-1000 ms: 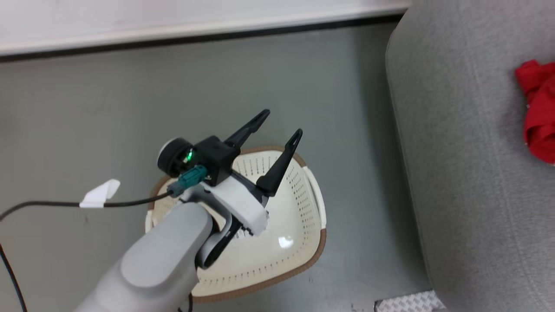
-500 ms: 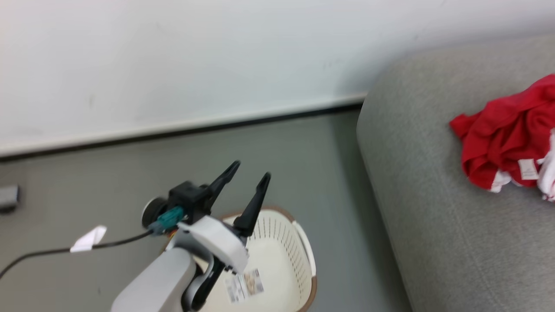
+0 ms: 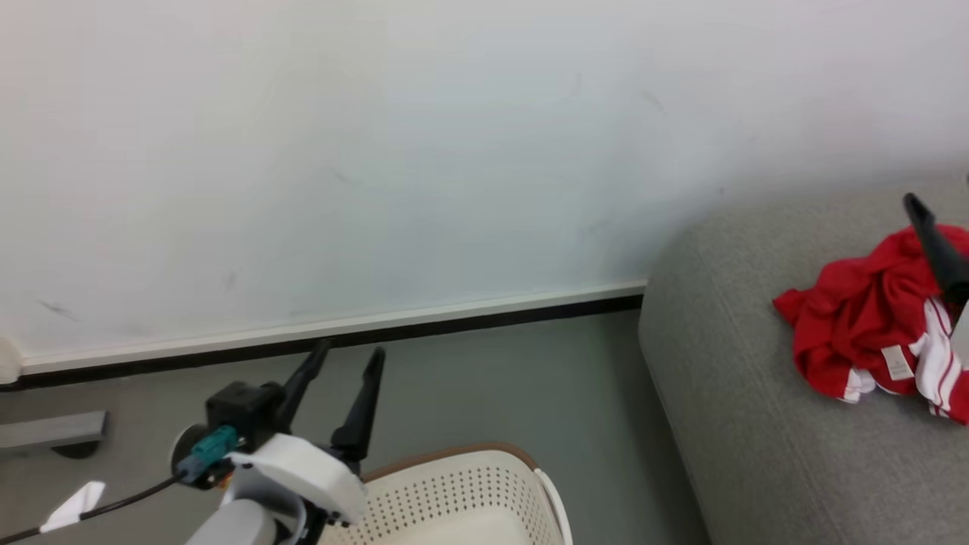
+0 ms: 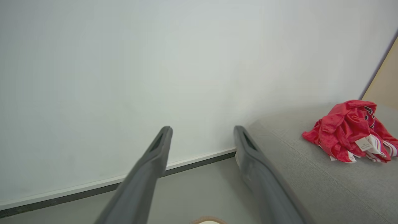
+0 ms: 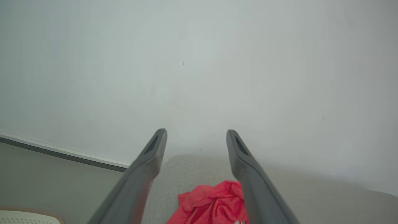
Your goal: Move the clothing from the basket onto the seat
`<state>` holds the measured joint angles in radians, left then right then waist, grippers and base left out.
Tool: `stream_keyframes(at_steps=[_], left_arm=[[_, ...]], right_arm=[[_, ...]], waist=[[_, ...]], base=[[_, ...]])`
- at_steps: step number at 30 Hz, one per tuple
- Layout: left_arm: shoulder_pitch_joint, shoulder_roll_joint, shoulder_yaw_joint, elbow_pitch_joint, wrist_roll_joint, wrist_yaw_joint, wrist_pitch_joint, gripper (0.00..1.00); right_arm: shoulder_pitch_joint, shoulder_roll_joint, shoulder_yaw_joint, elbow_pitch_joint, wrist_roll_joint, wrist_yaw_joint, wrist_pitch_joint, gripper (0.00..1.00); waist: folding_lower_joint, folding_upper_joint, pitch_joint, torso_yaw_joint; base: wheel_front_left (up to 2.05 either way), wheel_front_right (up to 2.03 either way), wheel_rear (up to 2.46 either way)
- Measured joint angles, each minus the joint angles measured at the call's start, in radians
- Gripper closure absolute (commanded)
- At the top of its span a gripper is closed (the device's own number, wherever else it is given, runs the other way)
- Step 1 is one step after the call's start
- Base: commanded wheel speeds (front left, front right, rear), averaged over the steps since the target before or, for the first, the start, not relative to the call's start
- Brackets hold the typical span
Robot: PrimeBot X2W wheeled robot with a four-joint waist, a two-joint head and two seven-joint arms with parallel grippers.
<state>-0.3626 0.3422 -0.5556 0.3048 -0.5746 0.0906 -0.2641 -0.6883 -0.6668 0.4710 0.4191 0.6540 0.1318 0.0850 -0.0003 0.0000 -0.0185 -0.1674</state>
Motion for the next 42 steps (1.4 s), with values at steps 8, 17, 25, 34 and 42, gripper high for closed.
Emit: stream_keyframes(at_steps=[8, 17, 25, 34, 42], left_arm=[[0.107, 0.016, 0.135, -0.030, 0.011, 0.039, 0.000, 0.00], [0.255, -0.005, 0.318, -0.080, 0.042, 0.086, 0.000, 0.00], [0.342, -0.059, 0.419, -0.091, 0.077, 0.048, 0.000, 0.00], [0.445, -0.155, 0.527, -0.082, 0.152, 0.000, 0.000, 0.00], [0.453, -0.202, 0.591, -0.062, 0.253, -0.014, 0.000, 0.00]], right_arm=[[0.197, 0.108, -0.133, -0.105, -0.111, 0.000, -0.178, 0.00], [0.421, 0.304, -0.206, -0.167, -0.164, 0.000, -0.255, 0.00], [0.540, 0.389, -0.224, -0.136, -0.274, 0.000, -0.325, 0.00], [0.639, 0.494, -0.310, -0.157, -0.349, 0.000, -0.347, 0.00], [0.674, 0.522, -0.326, -0.182, -0.389, 0.000, -0.347, 0.00]], waist=[[0.0001, 0.0000, -0.051, 0.077], [0.0002, 0.0000, -0.080, 0.139], [0.0004, 0.0000, -0.089, 0.171], [0.0004, 0.0000, -0.094, 0.167], [0.0004, 0.0000, -0.088, 0.164]], base=[[0.00, 0.00, 0.00], [0.00, 0.00, 0.00], [0.00, 0.00, 0.00], [0.00, 0.00, 0.00], [0.00, 0.00, 0.00]])
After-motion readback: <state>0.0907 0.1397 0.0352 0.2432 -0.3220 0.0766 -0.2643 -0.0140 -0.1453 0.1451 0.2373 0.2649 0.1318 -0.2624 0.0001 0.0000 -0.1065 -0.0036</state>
